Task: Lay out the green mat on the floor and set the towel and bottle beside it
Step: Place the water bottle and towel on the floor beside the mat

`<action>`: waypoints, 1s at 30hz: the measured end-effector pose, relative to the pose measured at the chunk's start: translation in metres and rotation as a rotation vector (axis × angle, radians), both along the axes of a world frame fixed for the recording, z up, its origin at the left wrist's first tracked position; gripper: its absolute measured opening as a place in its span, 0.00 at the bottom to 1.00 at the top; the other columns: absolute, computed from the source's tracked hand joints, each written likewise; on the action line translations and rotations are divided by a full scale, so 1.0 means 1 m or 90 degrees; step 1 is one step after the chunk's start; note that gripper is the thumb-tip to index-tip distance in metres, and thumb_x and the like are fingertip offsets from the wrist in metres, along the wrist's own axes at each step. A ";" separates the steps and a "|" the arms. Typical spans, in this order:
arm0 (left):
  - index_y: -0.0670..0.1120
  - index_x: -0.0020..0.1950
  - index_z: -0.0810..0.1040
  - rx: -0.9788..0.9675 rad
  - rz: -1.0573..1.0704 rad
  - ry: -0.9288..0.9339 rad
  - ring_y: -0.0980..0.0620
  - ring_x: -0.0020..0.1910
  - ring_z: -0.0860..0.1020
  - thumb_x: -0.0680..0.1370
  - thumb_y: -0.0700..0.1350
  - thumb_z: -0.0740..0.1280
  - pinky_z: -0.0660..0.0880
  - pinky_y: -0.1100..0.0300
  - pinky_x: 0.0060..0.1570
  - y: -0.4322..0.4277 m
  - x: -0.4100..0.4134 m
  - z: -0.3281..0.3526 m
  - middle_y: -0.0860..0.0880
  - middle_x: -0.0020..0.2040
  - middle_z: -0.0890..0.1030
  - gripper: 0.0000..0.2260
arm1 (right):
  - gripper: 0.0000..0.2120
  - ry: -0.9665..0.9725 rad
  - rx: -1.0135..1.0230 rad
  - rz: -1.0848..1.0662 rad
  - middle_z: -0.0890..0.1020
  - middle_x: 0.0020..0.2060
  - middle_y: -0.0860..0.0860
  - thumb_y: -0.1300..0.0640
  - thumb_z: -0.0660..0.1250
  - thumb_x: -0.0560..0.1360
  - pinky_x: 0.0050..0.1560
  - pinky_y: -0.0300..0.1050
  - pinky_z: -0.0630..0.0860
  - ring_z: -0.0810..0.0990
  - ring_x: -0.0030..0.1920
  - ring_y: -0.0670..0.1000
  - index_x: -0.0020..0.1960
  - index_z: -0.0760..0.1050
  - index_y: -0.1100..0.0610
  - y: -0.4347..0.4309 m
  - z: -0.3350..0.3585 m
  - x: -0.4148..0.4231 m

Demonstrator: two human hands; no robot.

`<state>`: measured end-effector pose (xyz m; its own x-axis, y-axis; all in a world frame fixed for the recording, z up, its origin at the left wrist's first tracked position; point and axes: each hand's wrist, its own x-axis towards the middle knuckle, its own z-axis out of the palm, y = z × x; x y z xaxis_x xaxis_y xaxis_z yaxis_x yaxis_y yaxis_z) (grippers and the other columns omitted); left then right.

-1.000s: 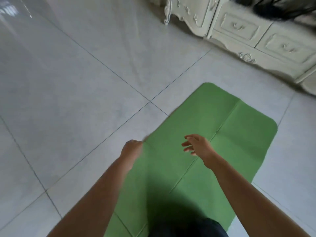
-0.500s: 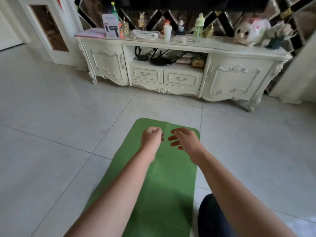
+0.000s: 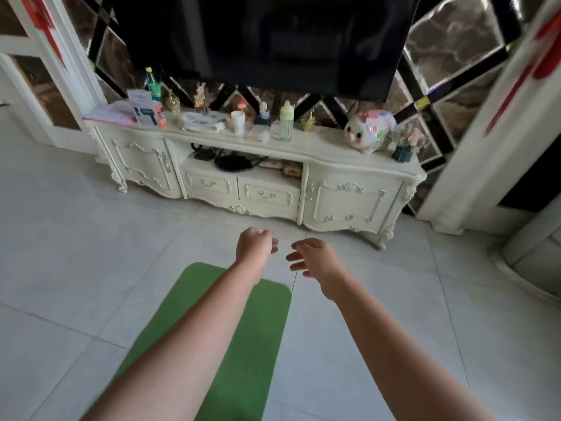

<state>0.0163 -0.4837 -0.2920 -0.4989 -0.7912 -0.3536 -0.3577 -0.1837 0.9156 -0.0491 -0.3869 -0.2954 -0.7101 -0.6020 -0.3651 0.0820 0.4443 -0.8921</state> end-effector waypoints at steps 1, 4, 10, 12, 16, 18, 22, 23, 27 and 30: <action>0.44 0.51 0.75 0.009 -0.001 0.001 0.51 0.40 0.79 0.79 0.41 0.56 0.65 0.61 0.32 0.002 -0.008 0.018 0.47 0.46 0.81 0.08 | 0.08 -0.006 -0.013 -0.003 0.80 0.40 0.52 0.60 0.55 0.78 0.33 0.39 0.64 0.76 0.32 0.48 0.50 0.73 0.57 0.002 0.022 -0.012; 0.43 0.54 0.74 0.039 0.012 0.001 0.53 0.36 0.77 0.80 0.40 0.56 0.65 0.61 0.32 0.011 -0.026 0.072 0.46 0.46 0.81 0.08 | 0.08 -0.011 -0.042 -0.033 0.80 0.39 0.53 0.61 0.55 0.78 0.34 0.40 0.64 0.76 0.32 0.49 0.50 0.73 0.57 0.012 0.083 -0.040; 0.43 0.53 0.73 0.079 0.022 0.011 0.55 0.34 0.77 0.80 0.41 0.57 0.63 0.61 0.32 0.038 -0.019 0.145 0.48 0.41 0.80 0.07 | 0.08 -0.027 -0.071 -0.050 0.81 0.41 0.52 0.59 0.56 0.78 0.36 0.40 0.67 0.78 0.34 0.49 0.50 0.73 0.56 0.043 0.164 -0.046; 0.43 0.53 0.73 0.077 0.029 0.019 0.55 0.34 0.78 0.80 0.41 0.57 0.63 0.60 0.32 0.051 -0.007 0.157 0.49 0.39 0.80 0.07 | 0.08 -0.037 -0.074 -0.059 0.81 0.39 0.51 0.59 0.56 0.78 0.36 0.40 0.68 0.78 0.34 0.49 0.51 0.73 0.57 0.059 0.177 -0.040; 0.44 0.53 0.73 0.086 0.035 0.032 0.54 0.35 0.78 0.79 0.41 0.57 0.63 0.60 0.33 0.090 0.025 0.164 0.47 0.43 0.81 0.06 | 0.08 -0.057 -0.072 -0.087 0.81 0.37 0.50 0.59 0.56 0.79 0.36 0.40 0.67 0.78 0.34 0.49 0.52 0.73 0.57 0.107 0.184 -0.013; 0.44 0.53 0.73 0.109 0.028 0.039 0.54 0.35 0.78 0.79 0.40 0.57 0.62 0.60 0.33 0.112 0.041 0.163 0.48 0.42 0.81 0.07 | 0.07 -0.065 -0.056 -0.107 0.81 0.36 0.50 0.59 0.56 0.79 0.35 0.40 0.67 0.78 0.33 0.49 0.49 0.73 0.56 0.133 0.182 0.003; 0.45 0.49 0.73 0.163 0.025 0.067 0.54 0.34 0.77 0.79 0.39 0.57 0.61 0.60 0.33 0.154 0.066 0.155 0.49 0.39 0.80 0.06 | 0.08 -0.081 -0.002 -0.118 0.81 0.35 0.50 0.61 0.55 0.78 0.34 0.40 0.66 0.78 0.32 0.48 0.47 0.73 0.56 0.176 0.175 0.033; 0.45 0.47 0.73 0.176 0.026 0.069 0.54 0.34 0.77 0.79 0.39 0.57 0.61 0.60 0.33 0.161 0.071 0.153 0.49 0.38 0.80 0.06 | 0.09 -0.084 0.009 -0.120 0.81 0.35 0.50 0.62 0.55 0.78 0.34 0.40 0.66 0.78 0.32 0.48 0.47 0.73 0.56 0.185 0.174 0.038; 0.47 0.42 0.72 0.192 0.039 0.056 0.55 0.33 0.76 0.79 0.38 0.57 0.60 0.60 0.32 0.179 0.088 0.144 0.49 0.37 0.79 0.08 | 0.09 -0.102 0.030 -0.126 0.80 0.36 0.51 0.62 0.54 0.78 0.34 0.40 0.66 0.78 0.33 0.49 0.47 0.73 0.57 0.204 0.167 0.049; 0.46 0.42 0.72 0.173 0.055 0.048 0.54 0.33 0.76 0.78 0.38 0.57 0.61 0.60 0.34 0.178 0.085 0.141 0.49 0.37 0.79 0.08 | 0.10 -0.109 0.025 -0.122 0.80 0.36 0.51 0.62 0.54 0.78 0.35 0.40 0.66 0.78 0.33 0.49 0.46 0.73 0.57 0.202 0.164 0.045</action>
<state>0.1018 -0.3060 -0.1512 -0.4665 -0.7132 -0.5232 -0.2635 -0.4526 0.8519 -0.0046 -0.1846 -0.1315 -0.7360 -0.4457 -0.5096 0.3159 0.4397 -0.8408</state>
